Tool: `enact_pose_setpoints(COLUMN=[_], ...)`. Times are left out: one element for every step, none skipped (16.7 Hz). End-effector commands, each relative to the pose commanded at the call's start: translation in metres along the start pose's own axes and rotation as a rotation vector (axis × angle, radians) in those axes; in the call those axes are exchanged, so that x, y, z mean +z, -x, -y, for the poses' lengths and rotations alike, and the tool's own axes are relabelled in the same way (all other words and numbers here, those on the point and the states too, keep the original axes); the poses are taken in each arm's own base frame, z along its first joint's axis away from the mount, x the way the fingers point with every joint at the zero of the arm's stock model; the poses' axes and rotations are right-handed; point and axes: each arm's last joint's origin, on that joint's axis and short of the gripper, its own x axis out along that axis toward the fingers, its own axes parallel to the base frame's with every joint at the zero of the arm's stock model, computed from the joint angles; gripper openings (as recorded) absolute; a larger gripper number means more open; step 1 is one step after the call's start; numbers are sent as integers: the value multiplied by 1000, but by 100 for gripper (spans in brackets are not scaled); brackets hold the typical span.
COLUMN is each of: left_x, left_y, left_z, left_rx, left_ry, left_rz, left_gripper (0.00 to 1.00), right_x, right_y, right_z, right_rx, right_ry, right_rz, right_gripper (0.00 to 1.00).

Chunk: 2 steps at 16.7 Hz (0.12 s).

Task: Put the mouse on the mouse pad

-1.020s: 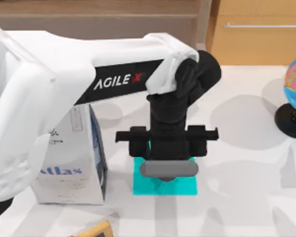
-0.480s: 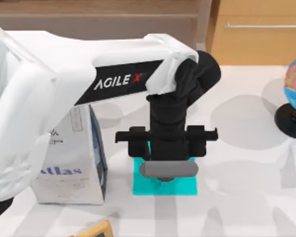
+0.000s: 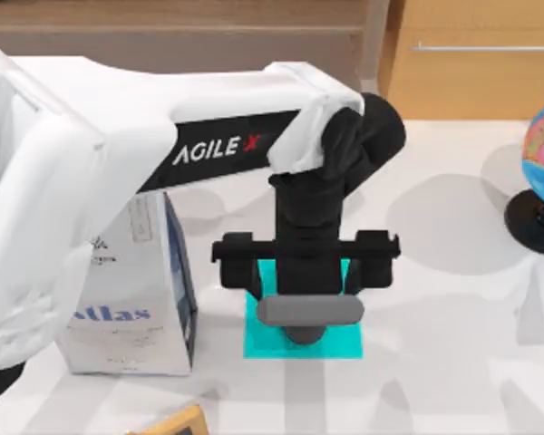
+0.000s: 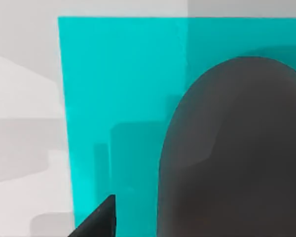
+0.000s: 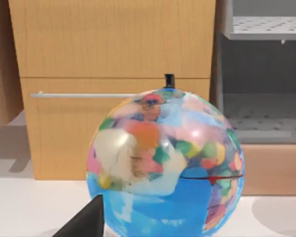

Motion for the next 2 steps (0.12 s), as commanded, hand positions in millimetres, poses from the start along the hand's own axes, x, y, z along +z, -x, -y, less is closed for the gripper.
enact_pose_setpoints(left_x=[0,0], left_y=[0,0], left_z=[0,0], left_rx=[0,0], left_ry=[0,0], left_rz=[0,0], left_gripper=[100,100], right_x=[0,0], right_y=[0,0], right_z=[0,0], right_rx=[0,0], right_ry=[0,0], right_rz=[0,0], right_gripper=[100,100])
